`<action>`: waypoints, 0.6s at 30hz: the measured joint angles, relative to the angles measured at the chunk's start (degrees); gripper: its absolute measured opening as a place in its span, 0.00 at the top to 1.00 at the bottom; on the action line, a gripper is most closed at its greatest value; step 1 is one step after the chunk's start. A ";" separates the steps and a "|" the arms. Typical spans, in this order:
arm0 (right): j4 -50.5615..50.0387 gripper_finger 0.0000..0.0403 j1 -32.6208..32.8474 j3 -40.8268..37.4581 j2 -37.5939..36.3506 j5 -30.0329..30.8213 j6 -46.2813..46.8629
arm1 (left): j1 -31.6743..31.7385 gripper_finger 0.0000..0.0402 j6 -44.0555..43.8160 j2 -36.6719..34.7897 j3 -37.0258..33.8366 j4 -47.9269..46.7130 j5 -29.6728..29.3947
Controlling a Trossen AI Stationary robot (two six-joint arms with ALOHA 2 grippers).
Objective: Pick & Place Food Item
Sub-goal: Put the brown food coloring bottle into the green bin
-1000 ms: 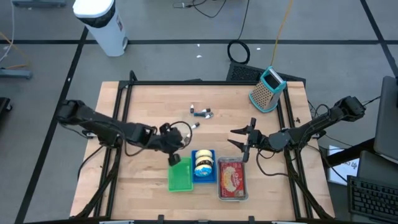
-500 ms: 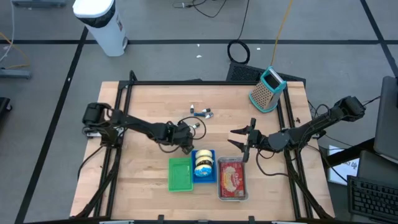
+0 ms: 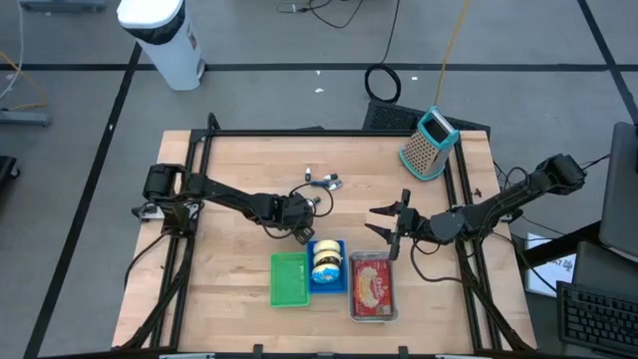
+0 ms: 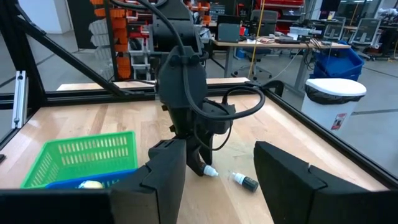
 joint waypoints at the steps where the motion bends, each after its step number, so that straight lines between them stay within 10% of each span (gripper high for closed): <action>1: 0.00 0.55 0.00 0.00 0.00 0.00 0.01 | 0.02 0.64 0.23 0.00 0.00 -0.04 0.04; 8: 0.00 0.55 0.00 0.00 0.00 0.00 -0.01 | 0.04 0.88 2.69 -1.18 -0.18 -1.15 1.01; 18: -0.06 0.55 0.00 0.00 0.00 0.00 -0.01 | -3.98 0.82 5.17 -17.11 -0.35 -8.04 6.87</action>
